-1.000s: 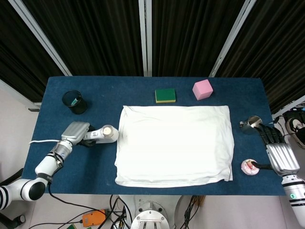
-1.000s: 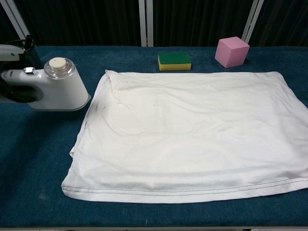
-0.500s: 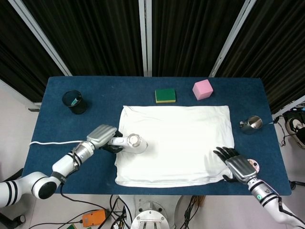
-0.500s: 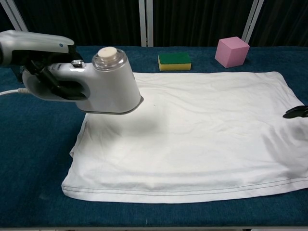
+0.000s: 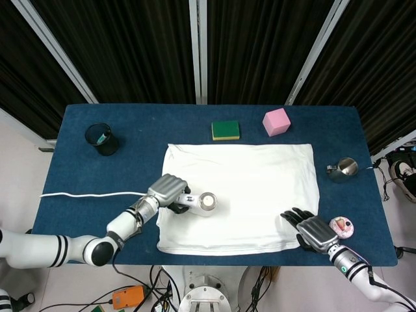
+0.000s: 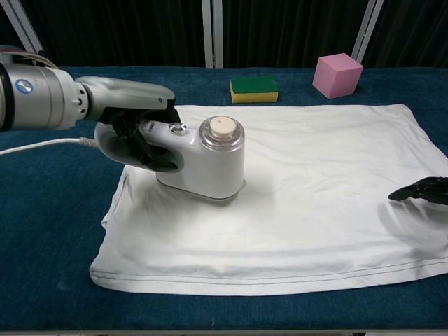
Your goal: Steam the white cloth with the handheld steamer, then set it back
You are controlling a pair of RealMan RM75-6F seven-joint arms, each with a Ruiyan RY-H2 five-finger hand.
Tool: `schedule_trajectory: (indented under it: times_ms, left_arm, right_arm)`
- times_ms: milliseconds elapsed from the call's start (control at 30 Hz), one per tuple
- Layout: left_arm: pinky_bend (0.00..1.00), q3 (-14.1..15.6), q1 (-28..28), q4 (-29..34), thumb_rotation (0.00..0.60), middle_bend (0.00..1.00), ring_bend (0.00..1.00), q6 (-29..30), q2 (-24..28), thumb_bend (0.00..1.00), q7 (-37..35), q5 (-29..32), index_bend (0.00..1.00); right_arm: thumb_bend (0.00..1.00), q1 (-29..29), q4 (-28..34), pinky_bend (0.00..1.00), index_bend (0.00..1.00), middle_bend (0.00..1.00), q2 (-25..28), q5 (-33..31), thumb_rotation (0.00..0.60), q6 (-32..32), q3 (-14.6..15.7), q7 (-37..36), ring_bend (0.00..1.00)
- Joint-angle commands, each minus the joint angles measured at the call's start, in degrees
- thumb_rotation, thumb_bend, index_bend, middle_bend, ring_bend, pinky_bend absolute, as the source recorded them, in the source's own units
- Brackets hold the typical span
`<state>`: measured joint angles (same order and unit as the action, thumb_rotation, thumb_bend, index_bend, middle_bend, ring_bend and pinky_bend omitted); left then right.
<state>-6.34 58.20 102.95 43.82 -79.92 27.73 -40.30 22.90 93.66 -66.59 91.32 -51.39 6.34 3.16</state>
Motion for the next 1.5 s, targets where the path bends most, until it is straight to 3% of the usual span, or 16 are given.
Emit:
schedule_trajectory:
  times_ms: [33, 367, 767, 967, 1133, 1333, 1500]
  left_arm:
    - [0.65, 1.48, 2.89, -0.86, 0.507, 0.88, 0.74, 2.65, -2.87, 0.53, 3.71, 3.71, 0.82]
    - [0.65, 2.75, 5.24, -3.72, 0.503, 0.88, 0.74, 5.73, -4.33, 0.52, 6.08, 12.49, 0.82]
    - [0.65, 3.23, -0.13, -6.93, 0.503, 0.88, 0.74, 5.22, 0.55, 0.52, -2.36, 14.62, 0.82]
    - [0.65, 2.39, -3.38, -2.72, 0.488, 0.88, 0.74, 5.76, 3.95, 0.52, -6.90, 8.30, 0.82]
    - [0.65, 3.87, -4.93, 2.35, 0.472, 0.88, 0.74, 7.36, 4.10, 0.51, -6.24, 0.34, 0.82]
    - [0.65, 5.75, -5.02, 5.58, 0.464, 0.88, 0.74, 11.20, 0.00, 0.51, -0.97, -4.14, 0.82]
    - [0.65, 5.29, -4.75, 5.35, 0.458, 0.88, 0.74, 13.14, -4.37, 0.51, 1.38, -4.19, 0.82]
  right_arm:
    - [0.86, 0.01, -0.13, 0.21, 0.09, 0.15, -0.09, -0.13, 0.600, -0.19, 0.09, -0.12, 0.09]
    - [0.86, 0.26, -1.03, 0.21, 0.08, 0.15, -0.96, -1.02, 0.600, -0.30, 0.49, 0.37, 0.09]
    - [0.86, 0.96, -1.88, 0.21, 0.08, 0.15, -1.75, -1.77, 0.600, -0.13, 0.51, 0.12, 0.09]
    - [0.86, 1.15, -1.83, 0.21, 0.08, 0.15, -1.82, -2.09, 0.600, -0.25, 0.53, 0.20, 0.09]
    - [0.86, 1.06, -1.74, 0.21, 0.08, 0.15, -1.77, -2.27, 0.600, -0.58, 0.72, 0.11, 0.09]
    - [0.86, 0.87, -2.19, 0.21, 0.08, 0.15, -2.02, -2.67, 0.600, -0.67, 1.02, -0.59, 0.09]
    - [0.86, 0.89, -2.69, 0.21, 0.08, 0.15, -2.29, -2.82, 0.600, -0.59, 1.17, -0.94, 0.09]
